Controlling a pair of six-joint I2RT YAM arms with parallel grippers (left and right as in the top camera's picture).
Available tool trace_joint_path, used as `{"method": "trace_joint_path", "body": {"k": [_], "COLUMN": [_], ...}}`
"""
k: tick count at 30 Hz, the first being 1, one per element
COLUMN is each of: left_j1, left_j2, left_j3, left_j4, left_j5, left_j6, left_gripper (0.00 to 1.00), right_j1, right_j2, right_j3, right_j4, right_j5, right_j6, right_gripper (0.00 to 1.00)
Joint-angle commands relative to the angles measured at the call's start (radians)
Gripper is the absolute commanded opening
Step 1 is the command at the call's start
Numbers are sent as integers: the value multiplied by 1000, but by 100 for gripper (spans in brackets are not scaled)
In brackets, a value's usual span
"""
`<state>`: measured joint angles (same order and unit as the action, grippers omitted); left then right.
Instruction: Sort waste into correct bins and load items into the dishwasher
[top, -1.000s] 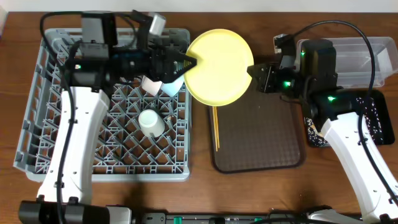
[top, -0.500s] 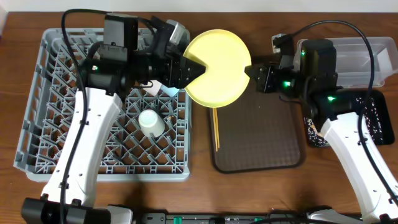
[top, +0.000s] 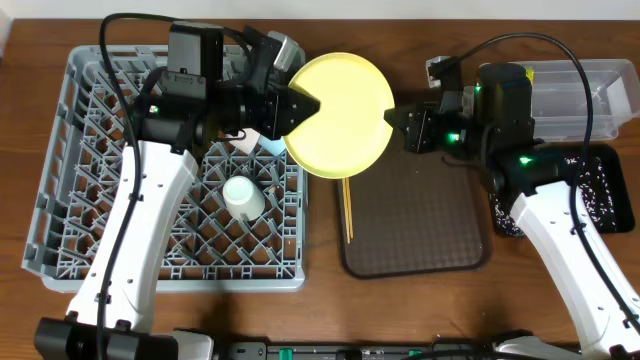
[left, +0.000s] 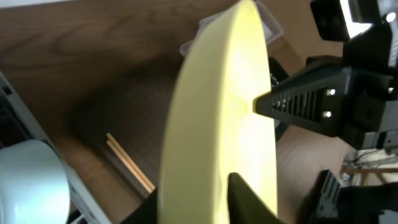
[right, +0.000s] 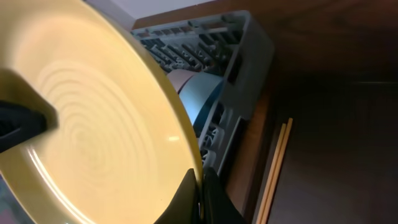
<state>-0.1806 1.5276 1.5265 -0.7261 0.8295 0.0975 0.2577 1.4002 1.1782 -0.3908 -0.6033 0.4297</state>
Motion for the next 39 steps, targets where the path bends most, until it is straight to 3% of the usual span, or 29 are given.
{"method": "trace_joint_path", "body": {"k": [1, 4, 10, 13, 16, 19, 27, 39], "left_j1": [-2, -2, -1, -1, -1, 1, 0, -16], "left_j2": [-11, -11, -11, -11, -11, -11, -13, -23], "left_j3": [0, 0, 0, 0, 0, 0, 19, 28], "left_j4": [2, 2, 6, 5, 10, 24, 50, 72], "left_j5": [-16, -16, -25, -49, -64, -113, -592, -1076], "left_j6": [-2, -2, -3, -10, -20, -39, -65, -32], "left_gripper": [21, 15, 6, 6, 6, 6, 6, 6], "right_j1": [10, 10, 10, 10, 9, 9, 9, 10], "right_j2": [-13, -13, -14, -14, -14, -21, -99, -203], "right_j3": [21, 21, 21, 21, 21, 21, 21, 21], "right_j4": [6, 6, 6, 6, 6, 6, -77, -315], "right_j5": [-19, -19, -21, -31, -34, -37, 64, 256], "right_j6": [11, 11, 11, 11, 11, 11, -26, -89], "right_gripper": [1, 1, 28, 56, 99, 99, 99, 99]}}
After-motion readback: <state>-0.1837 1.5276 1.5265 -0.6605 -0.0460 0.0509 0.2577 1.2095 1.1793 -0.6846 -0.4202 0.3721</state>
